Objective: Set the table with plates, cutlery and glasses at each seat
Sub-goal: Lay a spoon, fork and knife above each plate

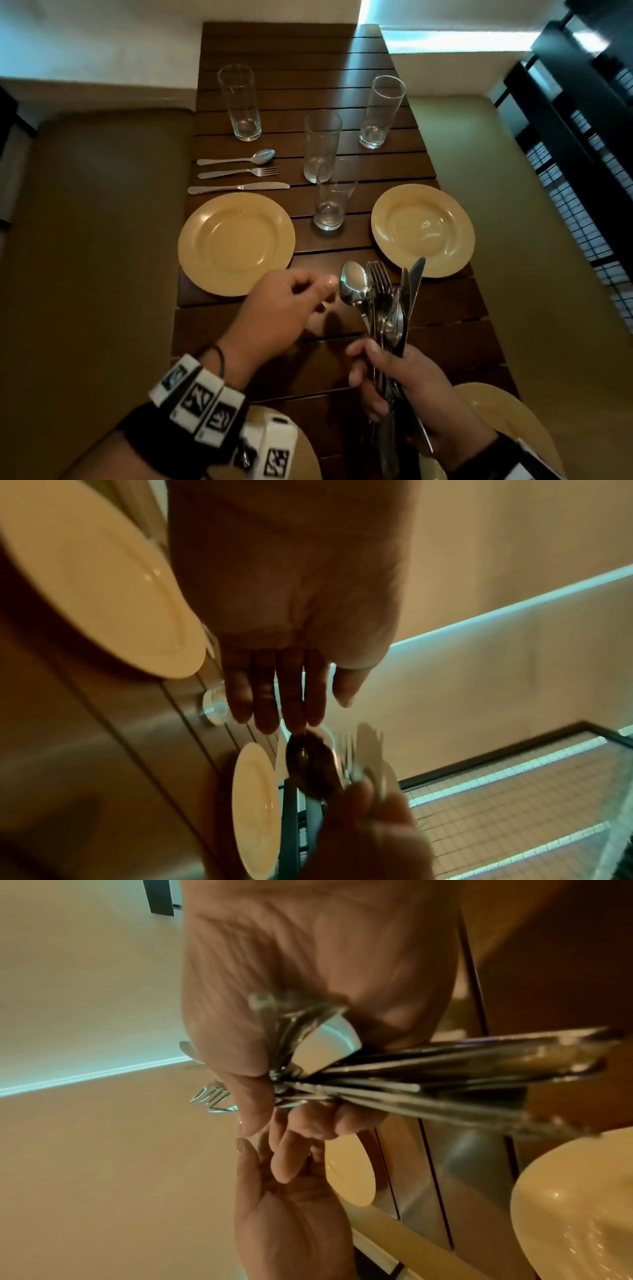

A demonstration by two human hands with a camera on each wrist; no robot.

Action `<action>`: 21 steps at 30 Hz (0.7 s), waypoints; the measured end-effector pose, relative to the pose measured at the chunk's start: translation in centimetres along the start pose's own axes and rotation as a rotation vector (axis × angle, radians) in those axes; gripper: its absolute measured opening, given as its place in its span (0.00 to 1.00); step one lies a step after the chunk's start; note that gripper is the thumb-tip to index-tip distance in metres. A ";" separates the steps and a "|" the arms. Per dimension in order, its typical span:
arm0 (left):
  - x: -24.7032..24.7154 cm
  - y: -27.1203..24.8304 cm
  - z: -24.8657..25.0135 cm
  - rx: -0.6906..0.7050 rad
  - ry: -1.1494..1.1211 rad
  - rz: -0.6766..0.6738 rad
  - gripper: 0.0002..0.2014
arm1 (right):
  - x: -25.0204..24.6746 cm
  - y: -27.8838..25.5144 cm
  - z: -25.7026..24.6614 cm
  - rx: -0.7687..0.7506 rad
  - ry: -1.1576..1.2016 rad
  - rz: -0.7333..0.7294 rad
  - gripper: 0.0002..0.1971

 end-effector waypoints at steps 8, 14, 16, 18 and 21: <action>7.6 -7.5 -2.7 -0.145 -0.631 -0.176 0.17 | 1.5 -1.6 1.9 -0.003 -0.037 -0.221 0.20; 9.7 -10.8 -3.5 -0.096 -0.626 0.044 0.11 | 0.0 -4.2 4.4 -0.006 -0.103 -0.318 0.15; 10.5 -11.8 -3.5 -0.091 -0.636 0.079 0.11 | -1.1 -5.8 5.1 0.009 -0.112 -0.318 0.15; 10.8 -12.6 -3.6 -0.093 -0.658 0.165 0.10 | -2.0 -7.4 6.0 0.028 -0.137 -0.316 0.14; 11.3 -13.6 -3.1 -0.071 -0.646 0.265 0.09 | -3.1 -9.6 6.7 0.024 -0.180 -0.288 0.15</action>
Point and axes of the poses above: each hand's wrist, its own y-axis towards the middle knuckle, its own x-axis out of the palm, z = x × y, the point moved 9 cm from there along y, towards the middle knuckle, and after that the axes turned 9 degrees about y, right-handed, at the moved point
